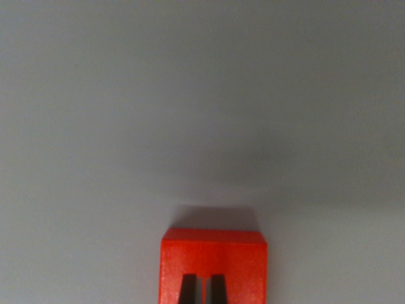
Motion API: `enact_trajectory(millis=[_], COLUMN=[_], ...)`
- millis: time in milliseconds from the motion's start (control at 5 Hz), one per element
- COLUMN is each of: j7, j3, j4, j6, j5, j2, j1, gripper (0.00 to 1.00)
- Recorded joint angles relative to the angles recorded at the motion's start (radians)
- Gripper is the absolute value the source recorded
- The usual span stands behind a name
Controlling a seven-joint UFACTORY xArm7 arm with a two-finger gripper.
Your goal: Reach red block
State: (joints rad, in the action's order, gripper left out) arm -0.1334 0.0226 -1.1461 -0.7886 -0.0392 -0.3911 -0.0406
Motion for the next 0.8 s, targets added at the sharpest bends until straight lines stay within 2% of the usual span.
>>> enact_trajectory(millis=[200,800], j7=[-0.002,-0.004], j3=[0.0,0.0], j4=[0.009,0.017], j6=[0.018,0.033], j5=[-0.0007,-0.0013], j2=[-0.009,-0.017], j1=[-0.0012,-0.0022], gripper=[0.0,0.0])
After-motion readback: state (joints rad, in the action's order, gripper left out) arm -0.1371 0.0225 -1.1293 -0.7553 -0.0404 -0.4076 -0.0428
